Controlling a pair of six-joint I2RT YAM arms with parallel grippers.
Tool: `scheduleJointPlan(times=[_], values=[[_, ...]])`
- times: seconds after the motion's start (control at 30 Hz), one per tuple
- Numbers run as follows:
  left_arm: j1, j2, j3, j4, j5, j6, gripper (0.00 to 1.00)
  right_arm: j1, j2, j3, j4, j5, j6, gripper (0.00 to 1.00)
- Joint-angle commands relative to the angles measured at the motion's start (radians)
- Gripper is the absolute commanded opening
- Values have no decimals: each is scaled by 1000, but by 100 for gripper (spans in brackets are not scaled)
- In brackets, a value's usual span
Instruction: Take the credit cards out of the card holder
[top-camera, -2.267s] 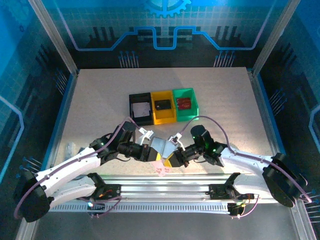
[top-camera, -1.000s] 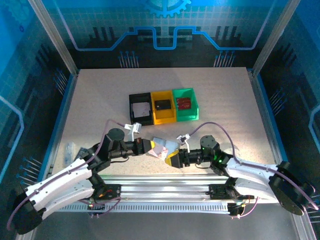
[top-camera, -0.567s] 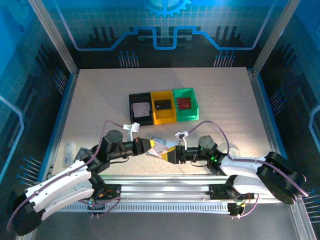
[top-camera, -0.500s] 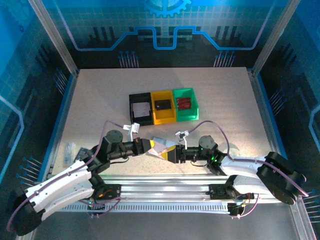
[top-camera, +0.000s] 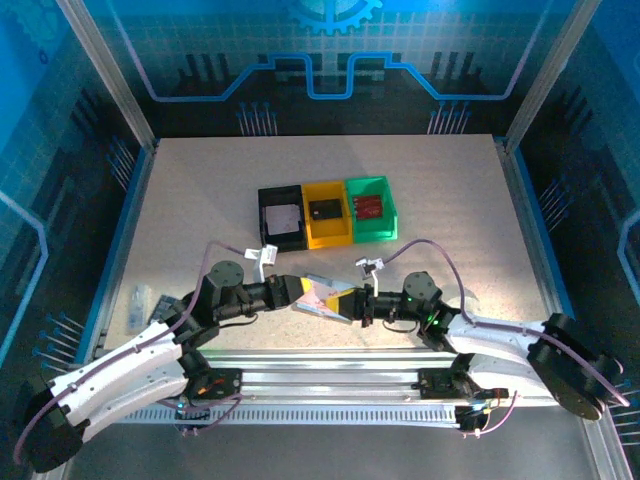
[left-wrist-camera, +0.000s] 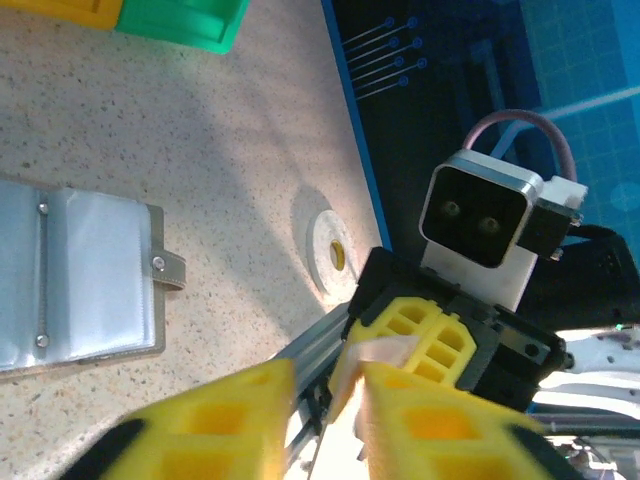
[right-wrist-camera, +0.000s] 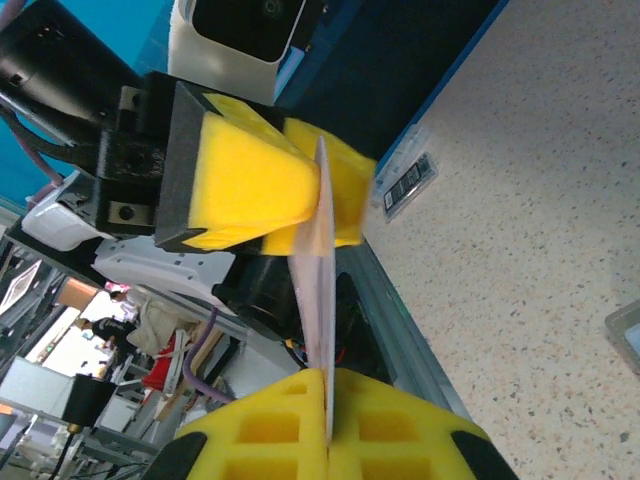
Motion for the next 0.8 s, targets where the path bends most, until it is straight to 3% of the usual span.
scheduleJointPlan(times=[0.0, 0.2, 0.37, 0.5, 0.77], values=[[-9, -26, 28, -87, 37, 55, 40, -22, -69, 10, -63, 7, -36, 0], [-7, -36, 113, -313, 159, 189, 52, -149, -179, 36, -253, -221, -58, 0], [-7, -39, 132, -367, 273, 238, 56, -197, -187, 132, -468, -439, -155, 0], [-7, -45, 148, -372, 322, 265, 56, -201, -166, 145, -445, -513, -154, 0], [-7, -57, 135, -316, 319, 256, 56, -201, -73, 133, -312, -570, -79, 0]])
